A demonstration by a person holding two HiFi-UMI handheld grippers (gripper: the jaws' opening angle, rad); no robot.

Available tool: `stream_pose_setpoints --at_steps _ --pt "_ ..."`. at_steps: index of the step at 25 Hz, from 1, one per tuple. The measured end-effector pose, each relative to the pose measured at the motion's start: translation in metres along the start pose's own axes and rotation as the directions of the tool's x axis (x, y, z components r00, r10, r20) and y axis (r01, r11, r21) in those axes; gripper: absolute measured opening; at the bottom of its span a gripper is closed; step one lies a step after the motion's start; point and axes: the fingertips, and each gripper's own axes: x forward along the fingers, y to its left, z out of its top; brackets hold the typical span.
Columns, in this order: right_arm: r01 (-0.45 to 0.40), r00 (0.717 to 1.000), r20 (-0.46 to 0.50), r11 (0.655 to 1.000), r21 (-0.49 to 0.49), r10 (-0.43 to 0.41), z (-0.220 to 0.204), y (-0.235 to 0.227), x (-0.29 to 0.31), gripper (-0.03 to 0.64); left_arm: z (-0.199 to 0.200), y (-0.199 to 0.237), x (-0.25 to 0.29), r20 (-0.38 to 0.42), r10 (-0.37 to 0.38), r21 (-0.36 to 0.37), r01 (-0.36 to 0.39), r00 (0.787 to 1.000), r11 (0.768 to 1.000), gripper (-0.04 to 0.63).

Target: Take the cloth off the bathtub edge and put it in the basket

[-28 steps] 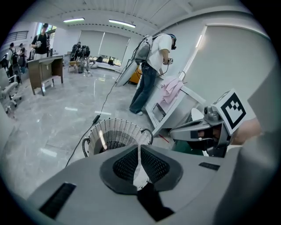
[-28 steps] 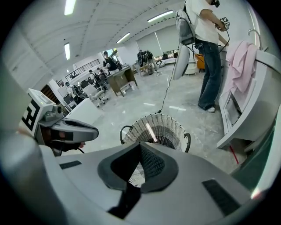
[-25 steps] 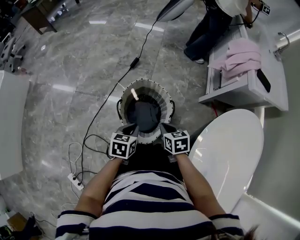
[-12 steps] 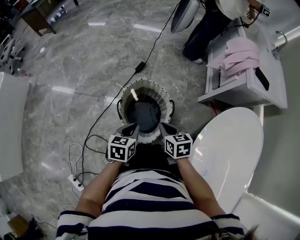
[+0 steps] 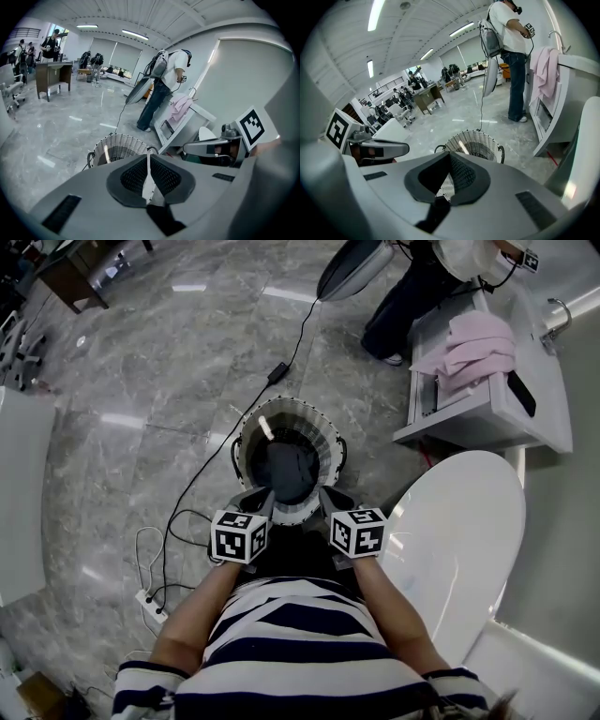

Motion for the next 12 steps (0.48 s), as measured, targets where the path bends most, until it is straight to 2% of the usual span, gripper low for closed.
stream_pose_setpoints --at_steps 12 --pt "-0.005 1.0 -0.017 1.0 0.017 0.006 -0.0022 0.0028 0.0011 0.026 -0.0001 0.0051 -0.0033 0.002 0.002 -0.022 -0.002 1.0 1.0 0.034"
